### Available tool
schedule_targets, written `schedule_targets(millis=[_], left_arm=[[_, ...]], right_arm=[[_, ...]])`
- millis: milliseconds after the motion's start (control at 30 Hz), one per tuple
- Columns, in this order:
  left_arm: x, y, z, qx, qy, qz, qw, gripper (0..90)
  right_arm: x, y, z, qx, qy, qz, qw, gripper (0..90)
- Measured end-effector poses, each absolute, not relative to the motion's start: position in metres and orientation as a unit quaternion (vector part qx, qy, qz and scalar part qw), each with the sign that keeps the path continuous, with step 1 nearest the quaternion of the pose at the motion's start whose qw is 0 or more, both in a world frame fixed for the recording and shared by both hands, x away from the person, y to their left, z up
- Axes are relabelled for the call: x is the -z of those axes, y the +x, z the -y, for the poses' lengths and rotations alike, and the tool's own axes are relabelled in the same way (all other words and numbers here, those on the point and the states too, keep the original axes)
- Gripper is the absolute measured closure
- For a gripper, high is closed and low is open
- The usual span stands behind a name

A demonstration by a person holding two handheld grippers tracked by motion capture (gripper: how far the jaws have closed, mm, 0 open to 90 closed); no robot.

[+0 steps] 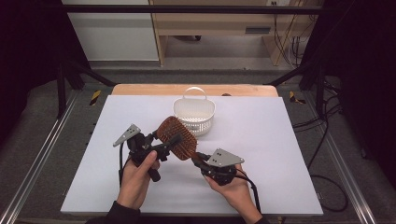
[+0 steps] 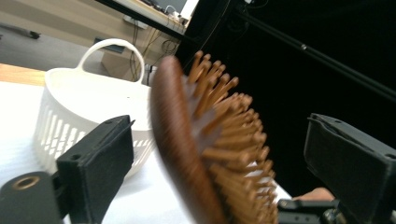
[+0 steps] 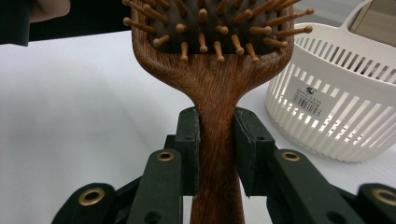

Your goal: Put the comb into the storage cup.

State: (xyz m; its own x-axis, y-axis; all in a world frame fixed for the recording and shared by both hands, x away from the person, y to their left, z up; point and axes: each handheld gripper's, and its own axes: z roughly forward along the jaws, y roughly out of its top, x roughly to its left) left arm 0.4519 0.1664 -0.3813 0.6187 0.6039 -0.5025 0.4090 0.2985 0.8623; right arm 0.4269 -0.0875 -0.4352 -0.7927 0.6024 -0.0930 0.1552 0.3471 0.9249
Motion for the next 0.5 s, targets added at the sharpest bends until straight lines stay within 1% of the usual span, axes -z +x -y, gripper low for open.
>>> schedule_targets(millis=[67,267,333,367,500], left_arm=[[0.3779,0.4529,-0.1654,-0.079,0.58,-0.436,0.684,10.7],[0.3738,0.4556,-0.1625,-0.082,0.583,-0.435,0.681,14.5],[0.3742,0.456,-0.1616,-0.084,0.586,-0.433,0.68,17.6],[0.3742,0.4557,-0.1613,-0.085,0.586,-0.433,0.679,17.6],[0.3736,0.4532,-0.1608,-0.089,0.583,-0.432,0.682,22.0]], right_arm=[[0.4353,0.4261,0.0876,-0.52,0.24,-0.79,0.217,72.9],[0.4349,0.4266,0.0889,-0.523,0.242,-0.787,0.22,72.8],[0.4344,0.4263,0.0893,-0.523,0.243,-0.786,0.222,72.8],[0.4342,0.4261,0.0894,-0.524,0.243,-0.786,0.222,72.8],[0.4339,0.4245,0.0894,-0.524,0.244,-0.784,0.225,72.8]])
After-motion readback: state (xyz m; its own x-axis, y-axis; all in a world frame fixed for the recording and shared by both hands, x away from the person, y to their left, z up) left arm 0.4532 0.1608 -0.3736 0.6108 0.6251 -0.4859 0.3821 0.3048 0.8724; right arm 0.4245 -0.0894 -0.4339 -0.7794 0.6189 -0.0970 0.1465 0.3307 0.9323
